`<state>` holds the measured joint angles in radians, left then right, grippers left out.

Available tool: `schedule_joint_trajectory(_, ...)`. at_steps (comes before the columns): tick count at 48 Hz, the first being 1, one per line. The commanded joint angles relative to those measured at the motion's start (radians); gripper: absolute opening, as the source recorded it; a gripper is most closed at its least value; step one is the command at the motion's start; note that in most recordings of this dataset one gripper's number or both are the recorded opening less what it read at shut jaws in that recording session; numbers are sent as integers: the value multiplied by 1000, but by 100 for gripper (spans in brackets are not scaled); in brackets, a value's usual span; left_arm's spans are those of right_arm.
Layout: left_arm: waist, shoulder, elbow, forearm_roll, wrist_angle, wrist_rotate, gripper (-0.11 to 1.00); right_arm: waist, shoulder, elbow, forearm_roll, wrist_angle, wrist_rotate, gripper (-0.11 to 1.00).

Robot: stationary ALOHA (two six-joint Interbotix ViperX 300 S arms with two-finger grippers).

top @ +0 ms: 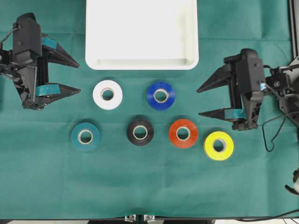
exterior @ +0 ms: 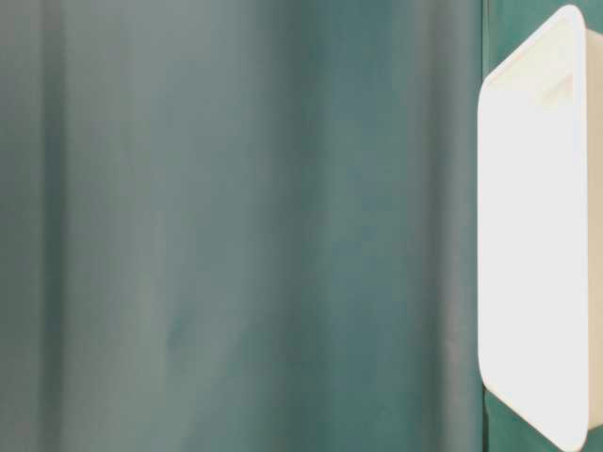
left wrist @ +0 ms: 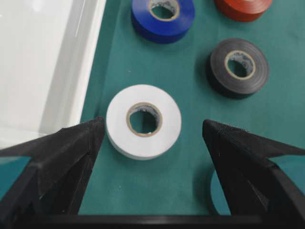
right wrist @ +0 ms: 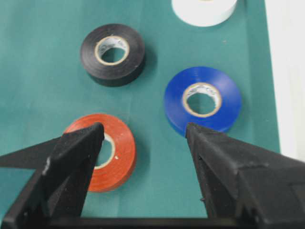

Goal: Put the tape alternately from left to right into the white case.
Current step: 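Move the right gripper to the red-orange tape roll and grasp it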

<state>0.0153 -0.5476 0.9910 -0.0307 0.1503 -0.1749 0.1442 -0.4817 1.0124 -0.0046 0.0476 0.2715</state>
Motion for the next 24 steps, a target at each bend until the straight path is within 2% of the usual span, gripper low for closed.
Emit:
schedule_joint_trajectory(1, 2, -2, -8, 0, -3, 0, 64, 11, 28, -38, -2, 6, 2, 81)
schedule_joint_trajectory(15, 3, -2, -2, -2, -3, -2, 64, 23, 169, -95, -2, 87, 74, 81)
schedule_joint_trajectory(24, 2, -2, -2, -2, -3, -2, 64, 46, 250, -135, -2, 117, 83, 81)
